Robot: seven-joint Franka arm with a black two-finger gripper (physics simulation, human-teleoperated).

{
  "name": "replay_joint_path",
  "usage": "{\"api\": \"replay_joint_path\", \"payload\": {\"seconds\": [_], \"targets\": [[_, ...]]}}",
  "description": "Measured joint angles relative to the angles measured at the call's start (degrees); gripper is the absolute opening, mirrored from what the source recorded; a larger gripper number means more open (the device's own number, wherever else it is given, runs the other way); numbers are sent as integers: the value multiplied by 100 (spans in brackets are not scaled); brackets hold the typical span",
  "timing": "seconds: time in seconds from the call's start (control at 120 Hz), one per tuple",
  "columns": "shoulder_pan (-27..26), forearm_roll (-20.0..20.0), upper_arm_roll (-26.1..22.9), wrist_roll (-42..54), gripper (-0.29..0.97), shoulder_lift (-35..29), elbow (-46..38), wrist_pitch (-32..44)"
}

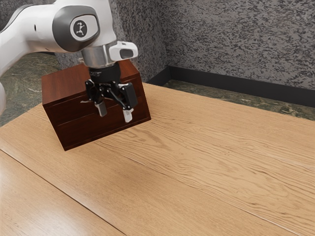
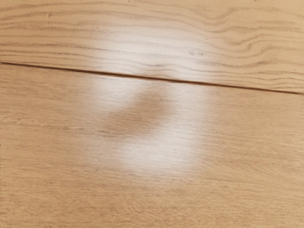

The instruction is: Pull the drawer handle with one arm to open the drawer

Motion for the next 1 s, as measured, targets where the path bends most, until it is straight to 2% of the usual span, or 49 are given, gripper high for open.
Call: {"api": "replay_joint_path", "payload": {"seconds": [0.275, 0.4, 0.533, 0.733, 0.858, 1.0], "targets": [[35, -24, -2, 163, 68, 1, 60, 60], [24, -4, 27, 270, 68, -1017, 732, 110], [162, -214, 53, 654, 68, -967, 721, 229], [118, 330, 36, 1852, 68, -316, 567, 170], [169, 949, -37, 2696, 68, 151, 564, 307], [215, 1201, -45, 3468, 68, 558, 562, 676]]}}
